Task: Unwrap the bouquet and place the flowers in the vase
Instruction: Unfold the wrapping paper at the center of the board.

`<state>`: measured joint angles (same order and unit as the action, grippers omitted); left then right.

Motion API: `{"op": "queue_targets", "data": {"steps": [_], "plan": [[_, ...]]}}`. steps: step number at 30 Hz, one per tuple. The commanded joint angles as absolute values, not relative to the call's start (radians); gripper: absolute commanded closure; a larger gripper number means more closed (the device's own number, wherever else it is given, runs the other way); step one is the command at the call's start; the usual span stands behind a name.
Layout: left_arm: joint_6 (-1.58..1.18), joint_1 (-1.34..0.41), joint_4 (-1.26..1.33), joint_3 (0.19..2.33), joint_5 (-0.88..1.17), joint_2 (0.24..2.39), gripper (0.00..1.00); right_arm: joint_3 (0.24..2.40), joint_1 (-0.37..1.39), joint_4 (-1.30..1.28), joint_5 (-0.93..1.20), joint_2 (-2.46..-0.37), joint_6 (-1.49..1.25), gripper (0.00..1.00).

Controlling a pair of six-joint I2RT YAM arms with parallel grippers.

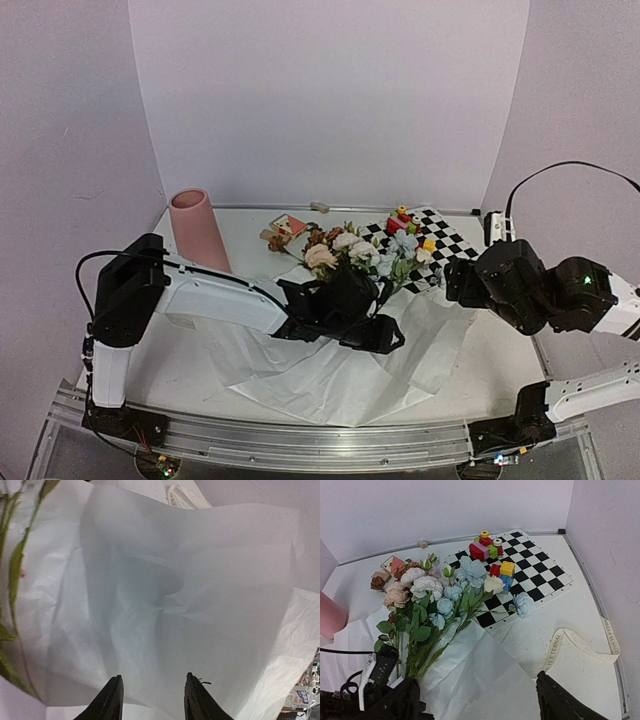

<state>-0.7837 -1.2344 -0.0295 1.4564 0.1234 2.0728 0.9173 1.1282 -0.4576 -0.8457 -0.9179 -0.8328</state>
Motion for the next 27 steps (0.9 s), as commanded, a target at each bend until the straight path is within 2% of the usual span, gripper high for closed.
{"op": "queue_targets", "data": {"steps": [1, 8, 15, 21, 27], "plan": [[-0.776, -1.254, -0.004, 1.581, 0.217, 2.158, 0.57, 0.927, 1.128, -0.493, -0.906, -0.900, -0.789, 0.18], [-0.807, -1.276, -0.004, 1.692, 0.292, 2.292, 0.56, 0.931, 1.128, -0.492, -0.905, -0.928, -0.784, 0.18], [-0.811, -1.275, -0.004, 1.695, 0.289, 2.325, 0.55, 0.904, 1.128, -0.477, -0.901, -0.969, -0.808, 0.17], [-0.748, -1.259, -0.040, 1.684, 0.230, 2.227, 0.54, 0.848, 1.128, -0.447, -0.884, -1.037, -0.854, 0.17], [-0.755, -1.200, -0.051, 1.573, 0.168, 2.080, 0.54, 0.810, 1.123, -0.408, -0.859, -1.057, -0.889, 0.17]]}}
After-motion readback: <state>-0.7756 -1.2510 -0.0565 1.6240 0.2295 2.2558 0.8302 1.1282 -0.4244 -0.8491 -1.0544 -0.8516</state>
